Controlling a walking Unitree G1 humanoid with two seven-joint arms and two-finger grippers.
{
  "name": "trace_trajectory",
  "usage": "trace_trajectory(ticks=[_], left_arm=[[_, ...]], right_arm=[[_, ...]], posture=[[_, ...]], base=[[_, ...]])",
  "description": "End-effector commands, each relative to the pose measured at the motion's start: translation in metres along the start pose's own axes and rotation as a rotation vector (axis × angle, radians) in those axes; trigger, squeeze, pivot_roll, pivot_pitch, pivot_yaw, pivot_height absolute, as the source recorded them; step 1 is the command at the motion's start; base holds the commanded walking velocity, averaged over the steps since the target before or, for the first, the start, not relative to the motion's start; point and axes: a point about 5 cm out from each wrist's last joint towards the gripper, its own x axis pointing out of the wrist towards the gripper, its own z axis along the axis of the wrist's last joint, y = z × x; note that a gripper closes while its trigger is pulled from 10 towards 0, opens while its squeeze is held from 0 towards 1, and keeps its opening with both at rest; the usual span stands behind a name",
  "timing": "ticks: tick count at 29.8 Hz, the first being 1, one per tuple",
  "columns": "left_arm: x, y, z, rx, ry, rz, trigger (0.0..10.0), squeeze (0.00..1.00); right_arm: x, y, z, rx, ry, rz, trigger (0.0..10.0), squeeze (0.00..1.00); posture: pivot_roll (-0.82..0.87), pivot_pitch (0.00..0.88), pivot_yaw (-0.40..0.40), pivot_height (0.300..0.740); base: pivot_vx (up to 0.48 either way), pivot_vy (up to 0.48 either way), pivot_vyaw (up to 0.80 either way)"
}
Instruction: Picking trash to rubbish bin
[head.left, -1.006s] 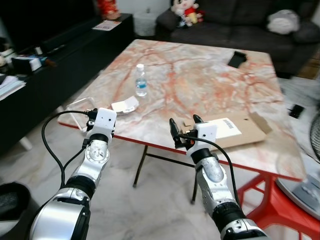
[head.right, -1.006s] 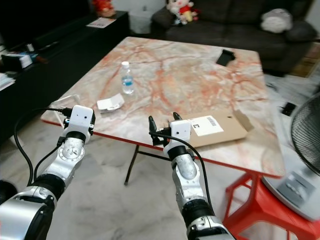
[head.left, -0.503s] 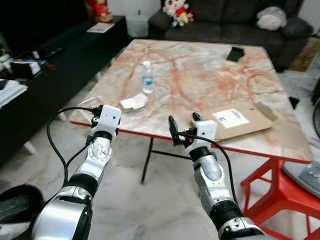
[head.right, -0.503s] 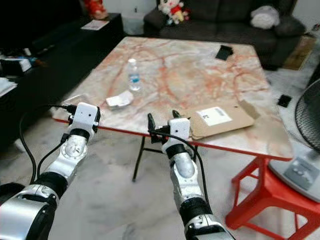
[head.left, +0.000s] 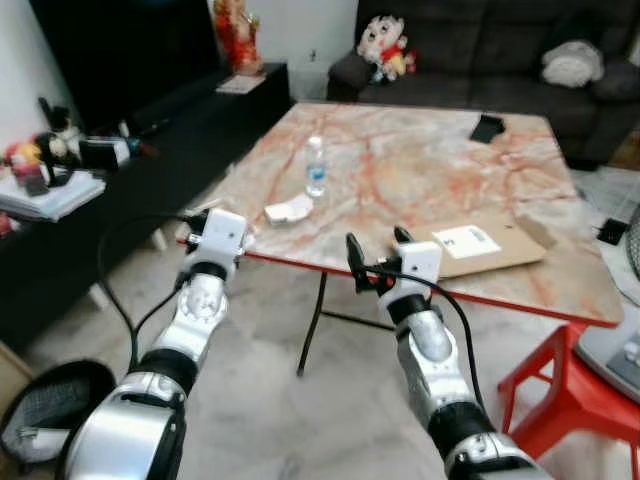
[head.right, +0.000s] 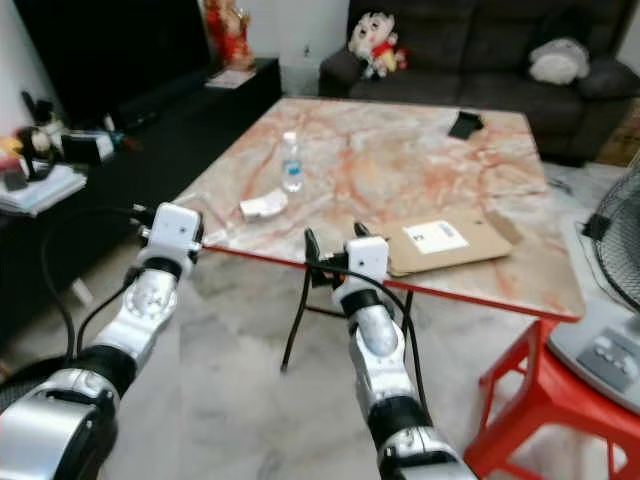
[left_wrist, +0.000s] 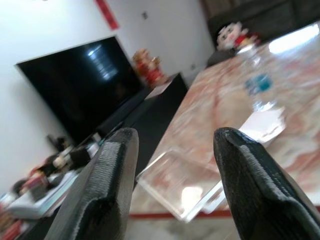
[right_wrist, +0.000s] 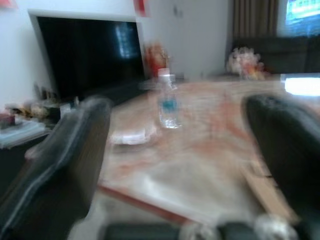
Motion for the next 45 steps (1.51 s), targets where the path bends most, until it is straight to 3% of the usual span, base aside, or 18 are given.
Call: trace_trajectory(ticks=[1,30,38,45], left_arm=[[0.002,-0.003,0.005,0.012,-0.021,-0.017,10.0,0.0],[0.002,0.0,0.006,0.03,-0.025,-0.001,10.0,0.0],[0.0,-0.013,0.006,0.036,-0.026,-0.05,10.0,0.0],[-0.009,-0.028,0.016,0.074,-0.151,-0.166,10.0,0.0]], right_arm=[[0.002,0.002,0.003,-0.009,-0.015,0.008,10.0,0.0],[0.006,0.001,0.009,0.002,-0.035,0.018,10.0,0.0],[0.007,-0.002,0.011,0.003,-0.037,0.007,10.0,0.0],[0.007,0.001,0.011,0.015,-0.036,0.008,10.0,0.0]], posture=[[-0.11,0.0,0.052,0.74],[-0.1,0.009,0.034,0.74],[-0.1,0.034,0.03,0.74],[-0.09,0.041,0.03,0.74]], base=[[0.48,0.0,0.0],[0.48,0.0,0.13],[0.48,0.0,0.0],[0.0,0.0,0.0]])
